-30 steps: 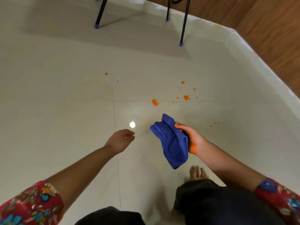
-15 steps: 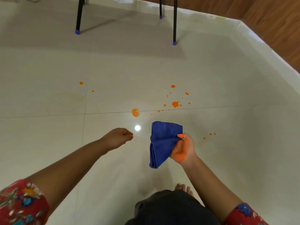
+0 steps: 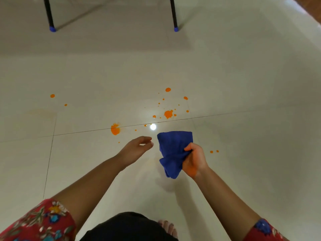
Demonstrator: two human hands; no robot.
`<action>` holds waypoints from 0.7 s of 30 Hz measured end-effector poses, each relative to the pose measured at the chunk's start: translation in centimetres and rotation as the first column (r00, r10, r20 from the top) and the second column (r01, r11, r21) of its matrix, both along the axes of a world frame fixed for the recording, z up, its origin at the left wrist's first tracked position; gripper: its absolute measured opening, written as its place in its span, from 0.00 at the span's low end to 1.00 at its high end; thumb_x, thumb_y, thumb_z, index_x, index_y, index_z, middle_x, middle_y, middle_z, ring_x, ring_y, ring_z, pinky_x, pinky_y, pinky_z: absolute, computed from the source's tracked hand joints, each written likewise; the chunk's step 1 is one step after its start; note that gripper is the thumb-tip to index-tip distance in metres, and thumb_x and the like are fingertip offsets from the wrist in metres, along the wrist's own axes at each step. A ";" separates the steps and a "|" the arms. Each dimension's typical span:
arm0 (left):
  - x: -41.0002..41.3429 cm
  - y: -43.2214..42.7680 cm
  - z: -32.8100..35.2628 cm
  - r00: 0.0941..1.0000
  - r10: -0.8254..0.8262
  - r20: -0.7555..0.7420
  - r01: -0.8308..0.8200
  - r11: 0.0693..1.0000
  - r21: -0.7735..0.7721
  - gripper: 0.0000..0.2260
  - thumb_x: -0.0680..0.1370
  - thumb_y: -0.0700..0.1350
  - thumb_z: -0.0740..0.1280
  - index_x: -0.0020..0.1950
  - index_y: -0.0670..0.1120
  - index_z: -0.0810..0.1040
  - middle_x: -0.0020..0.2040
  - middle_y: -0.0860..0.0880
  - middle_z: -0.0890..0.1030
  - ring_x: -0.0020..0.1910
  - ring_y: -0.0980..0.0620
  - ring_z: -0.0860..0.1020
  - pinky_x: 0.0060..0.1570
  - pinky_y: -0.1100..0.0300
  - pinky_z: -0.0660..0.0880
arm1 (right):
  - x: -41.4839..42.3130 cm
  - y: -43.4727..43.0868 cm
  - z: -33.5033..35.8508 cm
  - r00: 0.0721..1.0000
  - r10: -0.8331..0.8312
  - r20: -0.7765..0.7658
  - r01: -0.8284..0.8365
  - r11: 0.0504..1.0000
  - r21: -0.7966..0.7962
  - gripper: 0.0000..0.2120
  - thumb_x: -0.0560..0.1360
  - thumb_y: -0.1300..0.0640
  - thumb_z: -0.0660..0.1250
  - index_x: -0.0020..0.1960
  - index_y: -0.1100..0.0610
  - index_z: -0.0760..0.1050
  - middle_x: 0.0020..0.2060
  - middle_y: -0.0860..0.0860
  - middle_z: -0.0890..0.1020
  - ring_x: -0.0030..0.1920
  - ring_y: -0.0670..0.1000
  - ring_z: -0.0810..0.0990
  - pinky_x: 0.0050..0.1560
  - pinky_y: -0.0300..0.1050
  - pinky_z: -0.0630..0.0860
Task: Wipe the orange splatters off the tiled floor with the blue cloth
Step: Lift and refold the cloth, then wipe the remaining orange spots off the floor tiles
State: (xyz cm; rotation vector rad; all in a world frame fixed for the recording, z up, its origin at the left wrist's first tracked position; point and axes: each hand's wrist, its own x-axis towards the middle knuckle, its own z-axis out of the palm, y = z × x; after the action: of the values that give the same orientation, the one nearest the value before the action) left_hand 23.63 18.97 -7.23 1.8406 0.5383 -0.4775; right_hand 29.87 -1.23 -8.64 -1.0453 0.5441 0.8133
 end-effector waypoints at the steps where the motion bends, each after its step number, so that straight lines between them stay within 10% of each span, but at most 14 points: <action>1: 0.4 -0.6 0.4 1.000 -0.005 0.004 0.006 0.996 -0.094 0.18 0.79 0.53 0.63 0.68 0.51 0.71 0.63 0.57 0.74 0.63 0.58 0.72 0.61 0.62 0.64 | -0.1 -0.3 0.3 1.000 -0.001 0.001 0.001 0.999 0.051 0.14 0.71 0.65 0.51 0.47 0.61 0.74 0.42 0.56 0.76 0.44 0.54 0.76 0.48 0.48 0.72; 6: 3.6 -3.3 0.7 0.990 -0.059 0.130 0.090 0.964 -0.249 0.12 0.77 0.46 0.68 0.59 0.46 0.78 0.53 0.53 0.82 0.53 0.59 0.79 0.56 0.62 0.72 | -0.5 -2.4 0.9 0.993 -0.106 0.047 0.095 0.974 0.206 0.17 0.70 0.66 0.53 0.51 0.64 0.78 0.47 0.59 0.82 0.50 0.57 0.78 0.58 0.52 0.71; 14: 7.7 -9.5 1.2 0.960 -0.123 0.250 0.196 0.936 -0.291 0.07 0.75 0.44 0.70 0.52 0.49 0.78 0.48 0.49 0.83 0.49 0.57 0.80 0.49 0.68 0.74 | -1.2 -10.4 2.7 0.927 0.106 0.359 0.041 0.925 -0.378 0.11 0.75 0.62 0.68 0.57 0.53 0.78 0.50 0.52 0.85 0.49 0.50 0.84 0.42 0.45 0.81; 21: 4.5 -12.5 -5.0 0.967 -0.142 0.213 0.150 0.988 -0.021 0.10 0.78 0.46 0.66 0.58 0.48 0.78 0.54 0.54 0.80 0.54 0.54 0.78 0.58 0.57 0.73 | -4.5 -18.1 3.9 0.704 0.427 0.567 0.354 0.481 -0.802 0.20 0.74 0.64 0.59 0.58 0.44 0.78 0.38 0.46 0.83 0.37 0.47 0.78 0.38 0.44 0.73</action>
State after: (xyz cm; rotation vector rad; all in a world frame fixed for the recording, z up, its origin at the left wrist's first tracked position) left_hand 28.17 6.47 -12.22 1.8765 0.2490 -0.3810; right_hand 25.38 -19.38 -4.79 -2.2567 0.2023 -0.0147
